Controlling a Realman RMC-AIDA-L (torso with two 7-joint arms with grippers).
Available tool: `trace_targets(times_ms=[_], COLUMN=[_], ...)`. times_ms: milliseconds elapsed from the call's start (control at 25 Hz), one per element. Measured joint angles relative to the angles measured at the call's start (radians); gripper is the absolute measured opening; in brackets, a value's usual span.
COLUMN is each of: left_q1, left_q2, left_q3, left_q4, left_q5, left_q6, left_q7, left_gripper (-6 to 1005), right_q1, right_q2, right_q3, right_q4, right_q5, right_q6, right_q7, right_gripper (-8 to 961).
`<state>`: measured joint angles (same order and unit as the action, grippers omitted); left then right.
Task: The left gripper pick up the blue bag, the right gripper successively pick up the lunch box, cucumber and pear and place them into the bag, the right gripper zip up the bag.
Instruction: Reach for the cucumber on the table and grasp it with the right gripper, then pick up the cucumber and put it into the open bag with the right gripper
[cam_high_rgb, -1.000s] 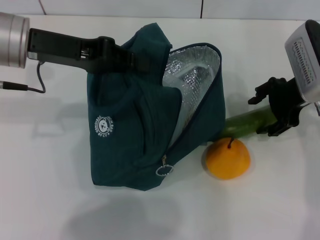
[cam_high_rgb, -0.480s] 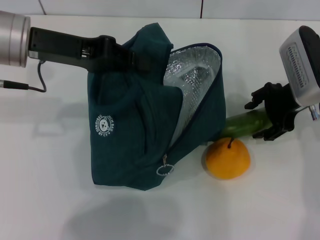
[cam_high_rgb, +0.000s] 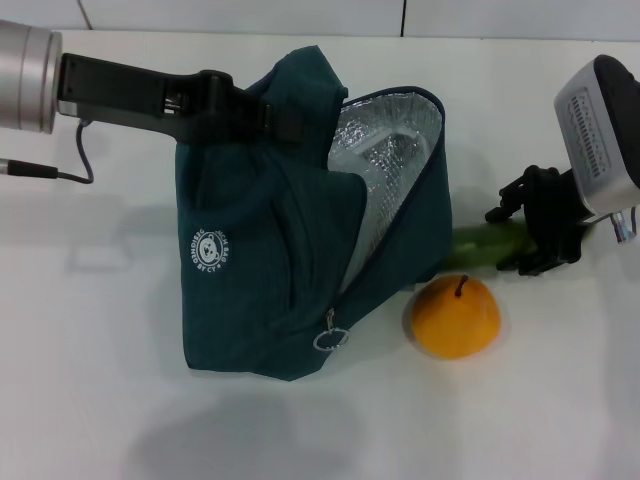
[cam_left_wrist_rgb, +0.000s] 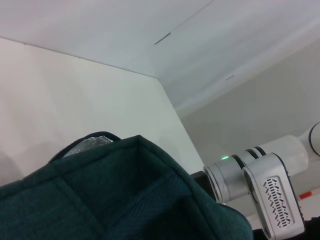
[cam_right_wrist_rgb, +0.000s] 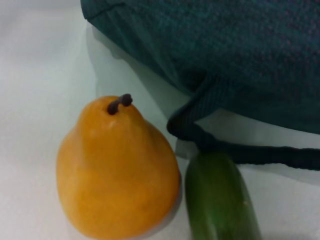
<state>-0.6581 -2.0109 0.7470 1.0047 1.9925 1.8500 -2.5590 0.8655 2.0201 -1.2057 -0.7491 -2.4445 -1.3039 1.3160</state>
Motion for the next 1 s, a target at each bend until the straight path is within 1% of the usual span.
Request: trace_targets(times_ms=[320,440,680,920,1000], left_q1=[0.005,0.009,0.011,0.01,0.008], left_q2=[0.0,0.001,0.004,0.006,0.006], left_q3=[0.0,0.0,-0.002,-0.006,-0.006], left_q4=[0.0,0.0,-0.001,-0.01,-0.01], left_q5=[0.0,0.0,0.0,-0.001,-0.001], left_q6=[0.004,0.005,0.004,0.003,0.003], left_q7=[0.0,0.0,0.0,0.003,0.003], left_gripper=[38,38,38,38,38], right_q1=[-0.002,-0.011,-0.085,-0.161,-0.192], right_q2=[0.002,-0.001,-0.011,-0.025,-0.028], right_q3=[0.0,0.0,0.003,0.014,0.044], right_q4=[-0.017,-0.049,-0.191,-0.258,-0.288], right_q5=[0.011,0.013,-0.028,-0.069,-0.072], right_q6=[-0.011,-0.029,-0.062,-0.061,-0.049], right_q7=[0.014,0.035,0.132,0.206,0.232], right_gripper=[574,538,537,538,538])
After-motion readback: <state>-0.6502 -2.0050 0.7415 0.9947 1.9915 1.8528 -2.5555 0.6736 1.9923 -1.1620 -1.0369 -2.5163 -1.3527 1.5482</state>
